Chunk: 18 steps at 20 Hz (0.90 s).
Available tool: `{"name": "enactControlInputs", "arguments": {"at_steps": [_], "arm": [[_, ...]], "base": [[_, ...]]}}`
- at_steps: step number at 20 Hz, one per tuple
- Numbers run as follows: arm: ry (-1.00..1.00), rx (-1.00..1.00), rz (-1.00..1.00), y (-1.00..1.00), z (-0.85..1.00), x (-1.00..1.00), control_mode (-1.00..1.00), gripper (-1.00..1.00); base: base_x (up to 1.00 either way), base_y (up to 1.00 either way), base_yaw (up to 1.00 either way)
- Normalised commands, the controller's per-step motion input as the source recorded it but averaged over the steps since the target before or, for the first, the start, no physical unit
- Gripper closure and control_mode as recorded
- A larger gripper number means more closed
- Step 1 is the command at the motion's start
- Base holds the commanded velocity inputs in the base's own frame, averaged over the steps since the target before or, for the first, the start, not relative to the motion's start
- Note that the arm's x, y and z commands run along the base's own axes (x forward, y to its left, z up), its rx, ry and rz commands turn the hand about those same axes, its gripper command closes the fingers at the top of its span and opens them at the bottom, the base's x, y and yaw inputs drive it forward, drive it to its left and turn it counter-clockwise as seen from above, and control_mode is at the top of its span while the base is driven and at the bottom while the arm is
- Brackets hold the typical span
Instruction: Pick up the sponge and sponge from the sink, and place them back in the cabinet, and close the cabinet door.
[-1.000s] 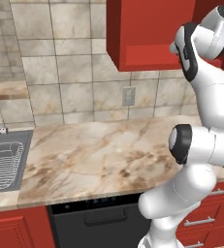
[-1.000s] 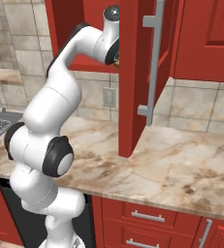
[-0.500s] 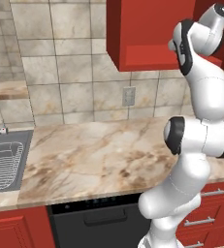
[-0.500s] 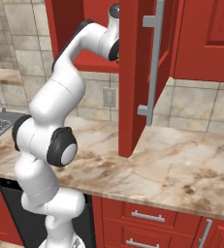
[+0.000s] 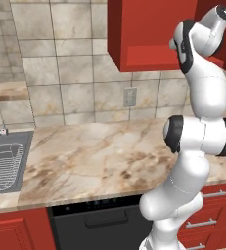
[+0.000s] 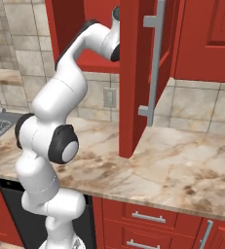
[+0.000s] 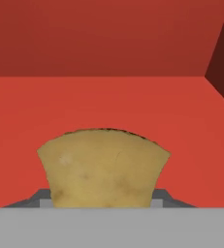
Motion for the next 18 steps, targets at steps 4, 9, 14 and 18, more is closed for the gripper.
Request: {"name": "enactControlInputs", "arguments": {"at_steps": [4, 9, 14, 18], "arm": [[-0.12, 0.0, 0.0, 0.0, -0.21, 0.03, -1.0, 1.0], [-0.04, 0.0, 0.0, 0.0, -0.15, 0.13, -1.0, 1.0], [0.0, 0.0, 0.0, 0.0, 0.0, 0.3, -1.0, 1.0], [0.0, 0.0, 0.0, 0.0, 0.0, 0.28, -1.0, 1.0]], "base": [[0.0, 0.0, 0.0], [0.0, 0.0, 0.0], [0.0, 0.0, 0.0], [0.0, 0.0, 0.0]]}}
